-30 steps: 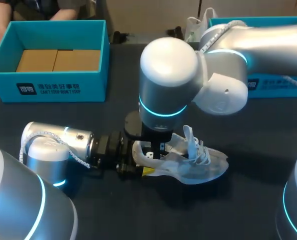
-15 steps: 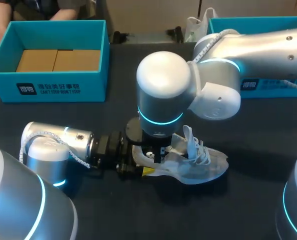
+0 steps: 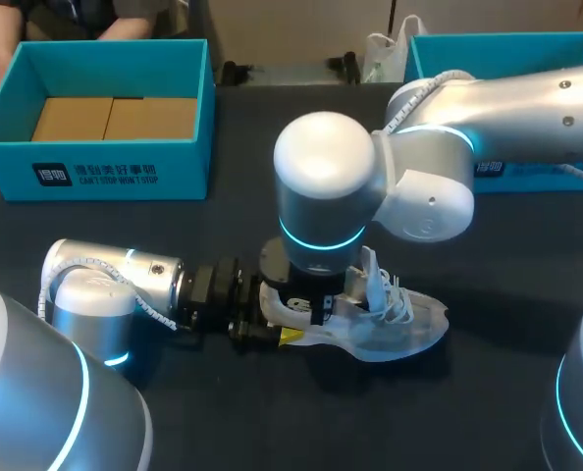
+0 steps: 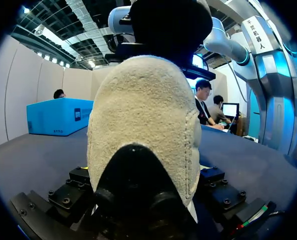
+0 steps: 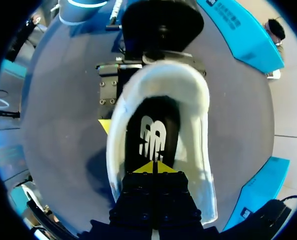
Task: Take the shoe out of the shoebox, open the shoe tongue, remove and reinsert the insole, then place the shoe into the shoebox
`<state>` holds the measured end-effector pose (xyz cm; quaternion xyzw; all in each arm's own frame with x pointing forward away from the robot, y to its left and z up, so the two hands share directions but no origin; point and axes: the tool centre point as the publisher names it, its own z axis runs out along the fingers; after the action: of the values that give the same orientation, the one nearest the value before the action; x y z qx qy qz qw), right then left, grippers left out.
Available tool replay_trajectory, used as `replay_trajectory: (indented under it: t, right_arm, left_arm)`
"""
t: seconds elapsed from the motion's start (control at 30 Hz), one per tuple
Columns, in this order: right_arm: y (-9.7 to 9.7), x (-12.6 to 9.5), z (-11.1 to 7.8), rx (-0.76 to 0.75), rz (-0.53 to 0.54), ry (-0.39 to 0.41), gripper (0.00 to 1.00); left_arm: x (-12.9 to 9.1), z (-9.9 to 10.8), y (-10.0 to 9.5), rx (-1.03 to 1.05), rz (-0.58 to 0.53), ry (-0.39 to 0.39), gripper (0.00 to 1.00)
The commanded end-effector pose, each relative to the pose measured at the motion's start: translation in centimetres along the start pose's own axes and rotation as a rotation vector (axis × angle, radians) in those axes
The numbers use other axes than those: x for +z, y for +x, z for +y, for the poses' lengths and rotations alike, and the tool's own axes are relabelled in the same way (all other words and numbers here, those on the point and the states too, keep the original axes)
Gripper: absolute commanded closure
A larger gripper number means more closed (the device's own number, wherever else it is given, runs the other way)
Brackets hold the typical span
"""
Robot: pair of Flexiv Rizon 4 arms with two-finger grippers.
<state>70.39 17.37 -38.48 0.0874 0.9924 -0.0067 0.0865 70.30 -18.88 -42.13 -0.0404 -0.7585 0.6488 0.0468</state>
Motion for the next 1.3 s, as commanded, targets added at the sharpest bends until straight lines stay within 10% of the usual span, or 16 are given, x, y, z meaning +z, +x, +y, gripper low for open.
replay_trajectory:
  t: [0.03,0.33,0.6,1.3]
  right_arm:
    - [0.0,-0.1,-1.1,0.037,-0.014,-0.009,1.0]
    - [-0.6,0.3,-3.3,0.09,-0.008,-0.006,1.0]
    - [-0.6,0.9,-4.0,0.099,0.012,-0.004,0.76]
    - [0.1,2.5,-2.6,0.035,0.126,0.005,0.54]
  left_arm:
    - [-0.1,0.3,-0.1,0.0,-0.001,-0.002,1.0]
    - [-0.1,0.3,-0.1,0.0,-0.001,-0.002,1.0]
    - [-0.1,0.3,-0.1,0.0,-0.001,-0.002,1.0]
    - [-0.1,0.3,-0.1,0.0,-0.001,-0.002,1.0]
